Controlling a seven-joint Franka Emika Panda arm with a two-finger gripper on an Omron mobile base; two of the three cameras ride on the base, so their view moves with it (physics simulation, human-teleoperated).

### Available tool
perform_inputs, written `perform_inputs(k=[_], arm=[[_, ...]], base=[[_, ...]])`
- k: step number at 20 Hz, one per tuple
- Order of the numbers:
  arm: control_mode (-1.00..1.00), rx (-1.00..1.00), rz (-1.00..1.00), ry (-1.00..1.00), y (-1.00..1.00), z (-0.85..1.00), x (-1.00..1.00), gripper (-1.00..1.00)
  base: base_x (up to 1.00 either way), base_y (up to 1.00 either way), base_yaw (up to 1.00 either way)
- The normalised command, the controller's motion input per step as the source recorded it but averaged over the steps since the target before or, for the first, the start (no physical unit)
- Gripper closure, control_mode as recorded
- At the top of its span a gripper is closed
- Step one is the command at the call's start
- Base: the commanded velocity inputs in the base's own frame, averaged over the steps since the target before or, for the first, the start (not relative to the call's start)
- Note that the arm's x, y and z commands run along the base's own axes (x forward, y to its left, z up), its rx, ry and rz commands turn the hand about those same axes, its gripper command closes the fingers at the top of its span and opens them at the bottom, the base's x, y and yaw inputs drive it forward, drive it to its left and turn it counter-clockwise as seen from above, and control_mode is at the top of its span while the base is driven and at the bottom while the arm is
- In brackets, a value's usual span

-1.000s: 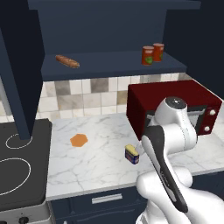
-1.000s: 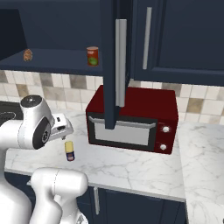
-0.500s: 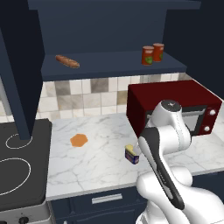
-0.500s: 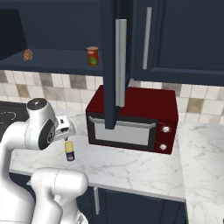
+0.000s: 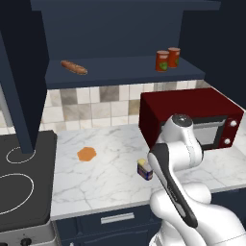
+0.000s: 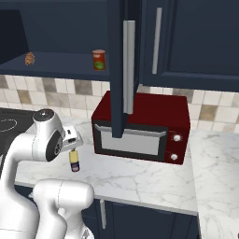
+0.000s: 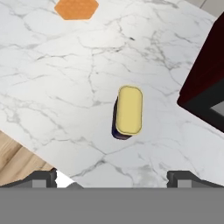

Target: Pick the cans from the counter and place them in their designated side in the cabinet.

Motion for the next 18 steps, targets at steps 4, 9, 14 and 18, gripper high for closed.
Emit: perform_inputs(k=[4, 9, 14, 18], arm=[[-1.0, 0.0, 0.0, -0.05, 0.0, -0.33, 0.12, -1.0], [-1.0, 0.0, 0.0, -0.05, 0.0, -0.34, 0.1, -1.0], [-1.0, 0.0, 0.0, -0.06, 0.0, -0.32, 0.11, -1.0], [-1.0, 0.0, 0.0, -0.06, 0.0, -0.31, 0.12, -1.0]], base=[[0.0, 0.0, 0.0], [0.0, 0.0, 0.0], [0.0, 0.0, 0.0], [0.0, 0.0, 0.0]])
